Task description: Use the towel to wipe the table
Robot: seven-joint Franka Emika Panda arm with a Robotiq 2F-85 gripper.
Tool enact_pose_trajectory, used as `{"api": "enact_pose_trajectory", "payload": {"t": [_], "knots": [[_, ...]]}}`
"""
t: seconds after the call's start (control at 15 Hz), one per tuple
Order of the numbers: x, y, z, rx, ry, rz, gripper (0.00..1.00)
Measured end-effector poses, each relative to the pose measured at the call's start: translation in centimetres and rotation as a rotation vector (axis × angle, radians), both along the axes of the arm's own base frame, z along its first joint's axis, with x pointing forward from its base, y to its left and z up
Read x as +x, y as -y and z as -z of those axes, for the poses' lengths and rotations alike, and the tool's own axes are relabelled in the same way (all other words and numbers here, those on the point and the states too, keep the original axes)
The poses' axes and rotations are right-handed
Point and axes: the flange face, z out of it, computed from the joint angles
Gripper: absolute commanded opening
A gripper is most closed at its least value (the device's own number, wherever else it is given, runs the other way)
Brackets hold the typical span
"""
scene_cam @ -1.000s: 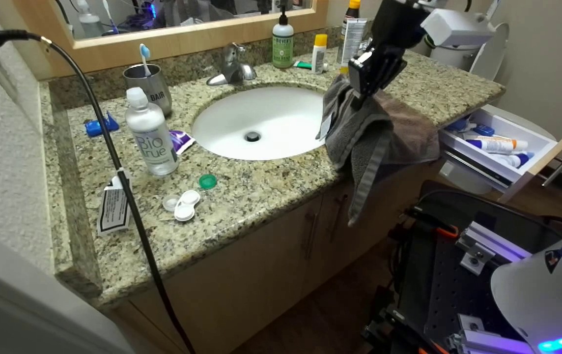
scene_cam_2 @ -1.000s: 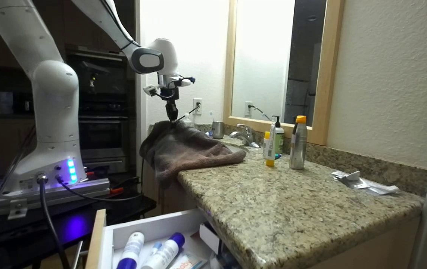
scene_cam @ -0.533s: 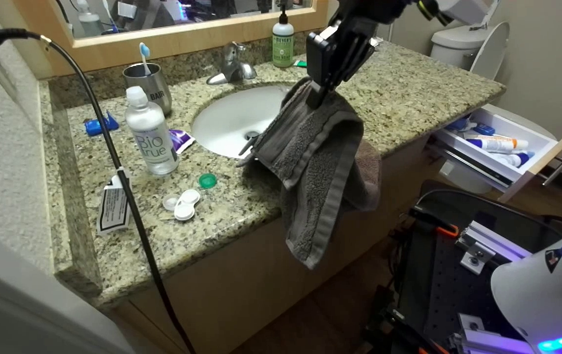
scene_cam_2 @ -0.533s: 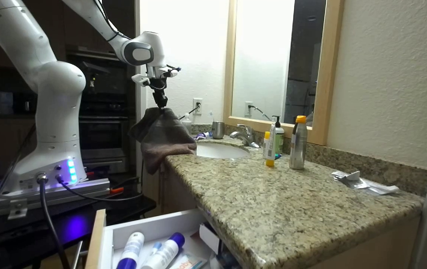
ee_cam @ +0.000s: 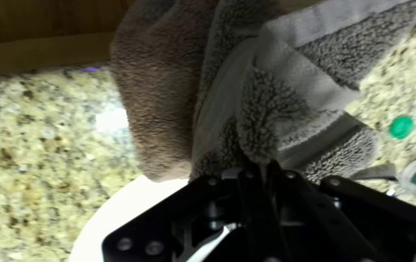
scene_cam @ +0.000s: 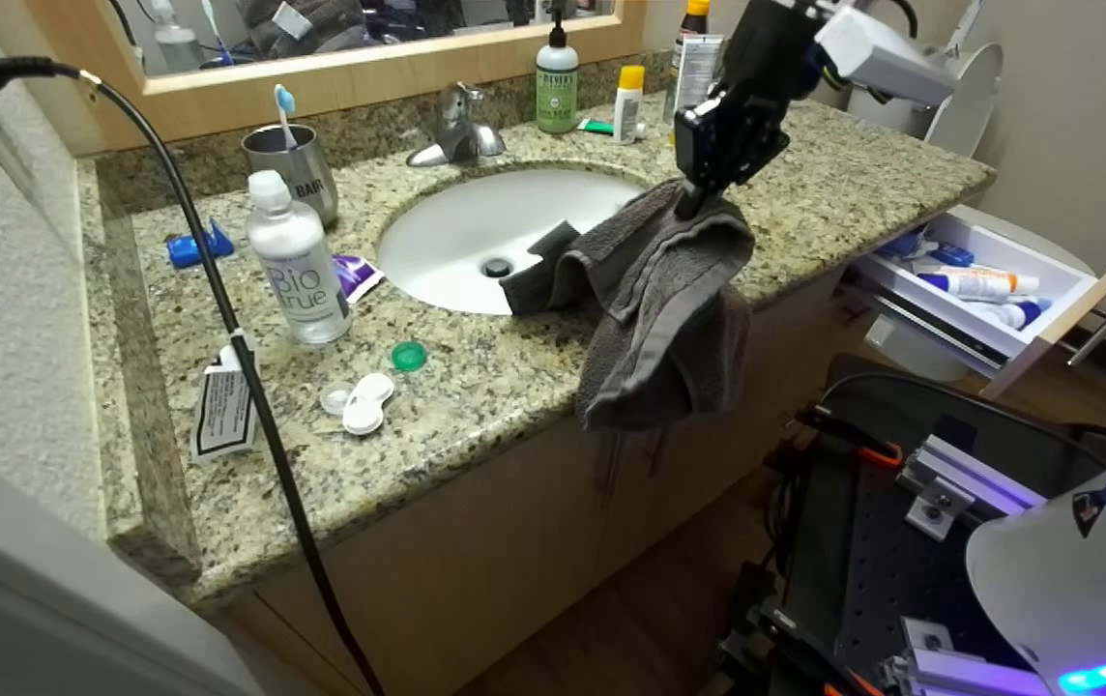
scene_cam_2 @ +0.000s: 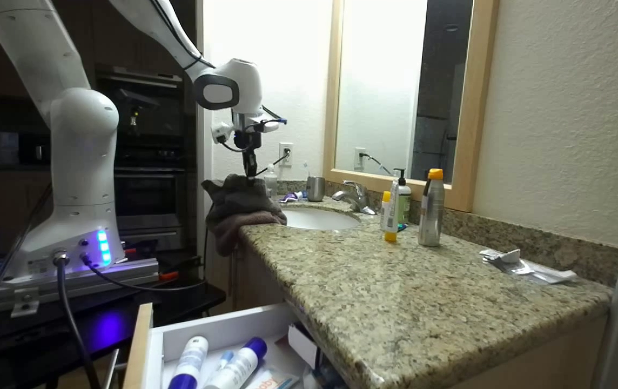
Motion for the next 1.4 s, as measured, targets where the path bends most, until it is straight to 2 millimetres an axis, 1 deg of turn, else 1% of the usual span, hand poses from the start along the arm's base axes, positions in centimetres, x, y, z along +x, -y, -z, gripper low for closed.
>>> {"api": "enact_pose_trajectory", "payload": {"t": [0.13,0.2,0.33,0.53,0.73,0.87,0.93,1.0,1.07,1.13,1.2,1.27,1.4], "knots": [[-1.3,3.8,2.2,-0.009,-0.027,0.098,0.02],[-1.8,5.3,3.1,-0.020,-0.035,0.140,0.02],[-2.2,7.6,4.4,-0.063,-0.035,0.200,0.02],[-2.8,11.5,5.4,-0.204,-0.005,0.262,0.02],[-4.2,16.7,5.9,-0.335,0.009,0.342,0.02],[-5.5,20.3,6.6,-0.396,-0.029,0.395,0.02],[-6.0,21.6,7.1,-0.416,-0.058,0.408,0.02],[-6.0,22.2,7.5,-0.428,-0.082,0.410,0.02],[-5.7,22.0,7.7,-0.432,-0.099,0.400,0.02],[-5.0,21.3,7.7,-0.428,-0.111,0.382,0.02],[-4.1,20.2,7.7,-0.418,-0.118,0.353,0.02],[-3.1,18.5,7.5,-0.407,-0.117,0.315,0.02],[-1.1,14.1,7.0,-0.382,-0.092,0.228,0.02]]}}
